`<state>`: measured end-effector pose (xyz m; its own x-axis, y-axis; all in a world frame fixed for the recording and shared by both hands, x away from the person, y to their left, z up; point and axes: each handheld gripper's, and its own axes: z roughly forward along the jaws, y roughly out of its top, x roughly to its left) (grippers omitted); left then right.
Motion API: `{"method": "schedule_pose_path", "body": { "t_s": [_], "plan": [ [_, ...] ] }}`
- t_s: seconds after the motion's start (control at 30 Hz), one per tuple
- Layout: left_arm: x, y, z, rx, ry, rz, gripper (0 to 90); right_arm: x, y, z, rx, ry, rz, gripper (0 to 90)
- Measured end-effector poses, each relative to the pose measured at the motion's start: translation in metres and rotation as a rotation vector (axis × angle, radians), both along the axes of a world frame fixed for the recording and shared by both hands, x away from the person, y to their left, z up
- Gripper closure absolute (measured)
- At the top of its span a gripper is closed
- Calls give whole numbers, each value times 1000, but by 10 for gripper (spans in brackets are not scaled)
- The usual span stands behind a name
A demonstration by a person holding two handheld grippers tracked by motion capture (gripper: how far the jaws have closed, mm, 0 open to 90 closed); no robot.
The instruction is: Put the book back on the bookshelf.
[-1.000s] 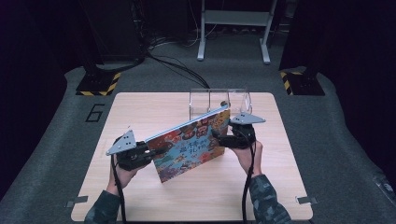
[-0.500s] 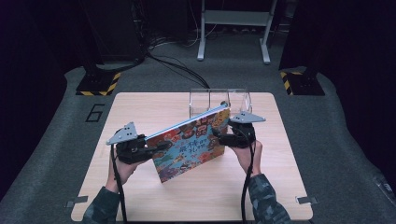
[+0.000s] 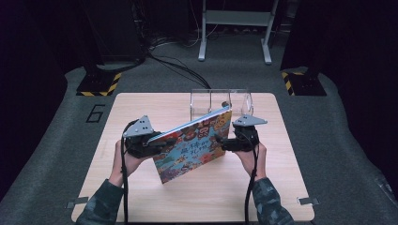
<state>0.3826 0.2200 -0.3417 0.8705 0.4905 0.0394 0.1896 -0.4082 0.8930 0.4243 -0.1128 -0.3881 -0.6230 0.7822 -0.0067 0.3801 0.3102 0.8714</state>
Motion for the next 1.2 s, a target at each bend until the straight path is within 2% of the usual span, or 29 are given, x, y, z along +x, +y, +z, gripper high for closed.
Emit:
{"method": "schedule_pose_path", "body": {
  "t_s": [0.07,0.17,0.2,0.23,0.27,0.3,0.33,0.47,0.5,0.57,0.63,0.7,0.8,0.93,0.97,1.07,1.17,1.2],
  "plan": [
    [1,0,3,24,7,-17,760,-2,-9,-7,-17,29,-24,65],
    [1,-1,3,21,15,-25,781,-7,-31,-25,-19,83,-80,50],
    [1,-1,3,21,15,-25,787,-7,-31,-25,-19,83,-80,50],
    [1,-1,3,17,20,-27,787,-9,-39,-32,-20,98,-105,52],
    [0,-2,3,14,28,-34,794,-13,-56,-49,-4,145,-162,65],
    [0,-2,4,19,29,-35,796,-15,-64,-59,-12,166,-192,69],
    [0,-2,5,30,25,-40,798,-17,-73,-68,-13,179,-211,72],
    [-1,-3,6,31,30,-45,805,-25,-104,-97,8,244,-312,82],
    [-2,-6,7,31,43,-44,806,-27,-110,-101,8,250,-331,82],
    [0,-7,9,33,35,-41,807,-29,-118,-108,17,249,-364,81],
    [0,-9,10,34,46,-38,807,-31,-123,-113,-10,251,-401,63],
    [1,-11,12,34,48,-27,808,-32,-126,-118,-52,245,-410,50],
    [4,-13,16,29,60,-24,808,-32,-131,-126,-59,260,-420,39],
    [6,-16,19,40,49,-37,808,-31,-135,-135,-72,290,-430,25],
    [6,-19,23,40,53,-38,808,-35,-135,-139,-72,248,-449,45],
    [8,-24,27,47,50,-30,809,-35,-135,-140,-96,245,-439,35],
    [10,-26,33,62,63,-34,810,-35,-135,-141,-84,232,-437,39],
    [10,-27,34,54,51,-21,809,-36,-135,-141,-91,229,-432,45]
  ]
}}
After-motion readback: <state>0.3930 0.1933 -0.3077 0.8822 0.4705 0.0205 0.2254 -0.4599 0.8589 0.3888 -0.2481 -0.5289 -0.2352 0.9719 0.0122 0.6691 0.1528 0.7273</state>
